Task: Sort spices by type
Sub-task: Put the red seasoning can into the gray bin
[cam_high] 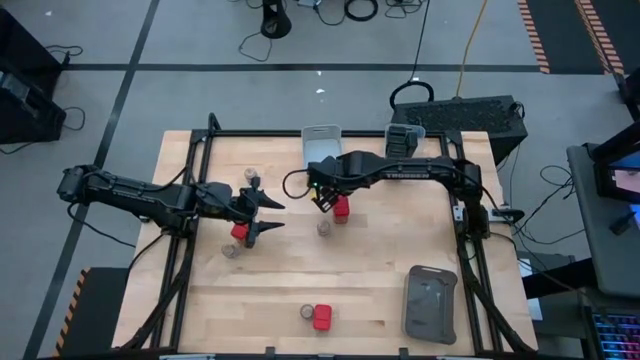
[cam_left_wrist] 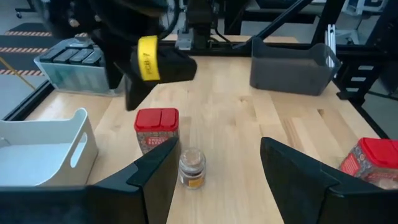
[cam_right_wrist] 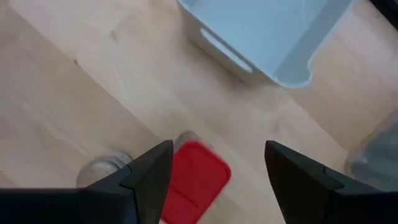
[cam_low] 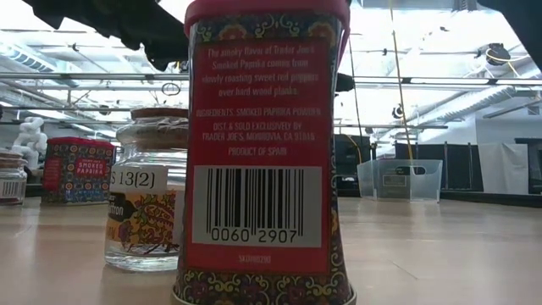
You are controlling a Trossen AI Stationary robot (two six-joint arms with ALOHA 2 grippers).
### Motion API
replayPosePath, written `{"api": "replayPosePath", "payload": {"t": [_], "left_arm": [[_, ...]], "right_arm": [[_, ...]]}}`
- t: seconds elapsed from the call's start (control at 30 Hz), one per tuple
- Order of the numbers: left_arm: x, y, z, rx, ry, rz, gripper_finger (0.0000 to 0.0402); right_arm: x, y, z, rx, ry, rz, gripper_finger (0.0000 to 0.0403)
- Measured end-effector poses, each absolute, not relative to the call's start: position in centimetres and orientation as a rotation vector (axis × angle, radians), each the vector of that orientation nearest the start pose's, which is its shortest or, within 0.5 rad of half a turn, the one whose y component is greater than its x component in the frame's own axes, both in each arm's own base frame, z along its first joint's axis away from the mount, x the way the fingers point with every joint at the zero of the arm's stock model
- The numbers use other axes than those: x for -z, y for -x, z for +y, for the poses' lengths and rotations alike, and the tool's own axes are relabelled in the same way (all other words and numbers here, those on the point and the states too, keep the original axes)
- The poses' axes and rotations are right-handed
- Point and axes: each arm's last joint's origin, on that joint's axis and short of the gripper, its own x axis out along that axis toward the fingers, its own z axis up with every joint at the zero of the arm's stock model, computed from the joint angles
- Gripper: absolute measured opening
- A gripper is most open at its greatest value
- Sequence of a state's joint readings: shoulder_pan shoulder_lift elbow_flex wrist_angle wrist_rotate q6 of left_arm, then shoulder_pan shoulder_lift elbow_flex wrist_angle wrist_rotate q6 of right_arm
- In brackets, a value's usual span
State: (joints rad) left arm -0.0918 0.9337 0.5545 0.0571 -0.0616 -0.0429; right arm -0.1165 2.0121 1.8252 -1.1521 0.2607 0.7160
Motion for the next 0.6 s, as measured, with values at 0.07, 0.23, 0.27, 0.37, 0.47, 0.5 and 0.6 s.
{"api": "replayPosePath", "payload": {"t": [0.07,0.23,0.27,0.37,0.47,0.5,0.6], "left_arm": [[-25.0,-20.4,-1.7,0.023,0.018,0.320,0.0231],[-25.0,-20.4,-1.7,0.023,0.018,0.320,0.0231],[-25.0,-20.4,-1.7,0.023,0.017,0.321,0.0231],[-25.0,-20.4,-1.7,0.024,0.015,0.320,0.0231],[-25.0,-20.4,-1.7,0.024,0.015,0.320,0.0231],[-25.0,-20.4,-1.7,0.024,0.015,0.320,0.0231],[-25.0,-20.4,-1.7,0.024,0.015,0.320,0.0231]], "right_arm": [[-26.3,-40.5,-5.7,0.764,-0.492,1.143,0.0238],[-26.5,-41.1,-5.9,0.687,-0.417,1.115,0.0238],[-26.5,-41.2,-5.9,0.672,-0.401,1.110,0.0238],[-26.6,-41.5,-5.9,0.649,-0.388,1.078,0.0238],[-26.7,-41.7,-6.0,0.644,-0.387,1.063,0.0238],[-26.7,-41.8,-6.0,0.640,-0.386,1.054,0.0238],[-26.7,-41.8,-6.0,0.641,-0.391,1.051,0.0238]]}}
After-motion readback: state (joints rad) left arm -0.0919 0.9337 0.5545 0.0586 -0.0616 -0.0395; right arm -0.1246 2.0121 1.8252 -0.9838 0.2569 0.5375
